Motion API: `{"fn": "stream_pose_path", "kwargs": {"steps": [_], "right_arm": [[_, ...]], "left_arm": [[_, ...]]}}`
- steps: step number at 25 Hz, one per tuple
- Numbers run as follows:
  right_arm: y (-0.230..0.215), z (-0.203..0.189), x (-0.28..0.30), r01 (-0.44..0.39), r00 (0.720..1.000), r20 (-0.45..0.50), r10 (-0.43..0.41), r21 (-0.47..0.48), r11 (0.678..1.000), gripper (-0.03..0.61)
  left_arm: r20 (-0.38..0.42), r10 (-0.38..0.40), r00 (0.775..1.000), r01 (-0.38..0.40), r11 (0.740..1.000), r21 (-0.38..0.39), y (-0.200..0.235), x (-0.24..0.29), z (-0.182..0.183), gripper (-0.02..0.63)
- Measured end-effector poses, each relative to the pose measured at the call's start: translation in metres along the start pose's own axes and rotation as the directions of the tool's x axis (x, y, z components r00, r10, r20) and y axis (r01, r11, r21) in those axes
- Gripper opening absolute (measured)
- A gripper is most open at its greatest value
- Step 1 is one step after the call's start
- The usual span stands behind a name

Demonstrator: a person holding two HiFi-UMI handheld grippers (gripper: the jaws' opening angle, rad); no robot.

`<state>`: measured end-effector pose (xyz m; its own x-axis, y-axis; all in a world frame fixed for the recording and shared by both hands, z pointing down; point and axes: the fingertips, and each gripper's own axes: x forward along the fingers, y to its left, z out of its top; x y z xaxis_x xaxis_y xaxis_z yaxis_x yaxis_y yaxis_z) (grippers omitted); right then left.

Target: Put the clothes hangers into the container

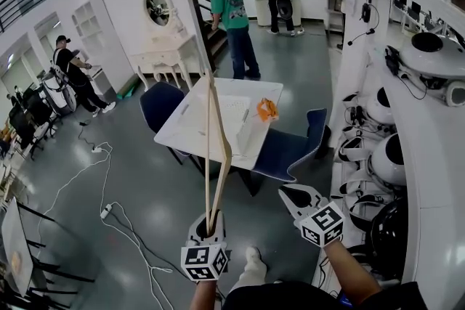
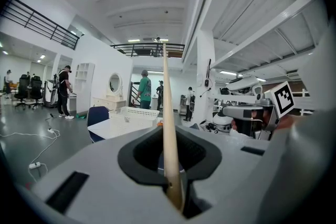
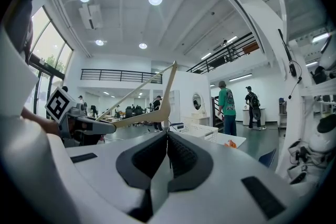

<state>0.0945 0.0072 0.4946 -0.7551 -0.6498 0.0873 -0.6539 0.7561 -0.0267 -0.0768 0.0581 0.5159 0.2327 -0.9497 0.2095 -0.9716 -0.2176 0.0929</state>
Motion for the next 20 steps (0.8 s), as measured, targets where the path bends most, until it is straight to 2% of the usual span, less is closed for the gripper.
{"fn": "stream_pose_path", "kwargs": {"steps": [9,20], "right_arm": [[-0.029,0.000,0.038,0.002,1.000,-0.019,-0.002,0.012,1.000,0.020],[-0.064,0.017,0.104,0.030,0.999,-0.029,-0.030,0.003,1.000,0.020]], "left_arm": [[-0.013,0.006,1.000,-0.006,1.000,-0.010,0.022,0.046,0.012,0.052],[-0.025,-0.005,1.000,0.004,0.999,-0.041,0.069,0.110,0.030,0.052]]}}
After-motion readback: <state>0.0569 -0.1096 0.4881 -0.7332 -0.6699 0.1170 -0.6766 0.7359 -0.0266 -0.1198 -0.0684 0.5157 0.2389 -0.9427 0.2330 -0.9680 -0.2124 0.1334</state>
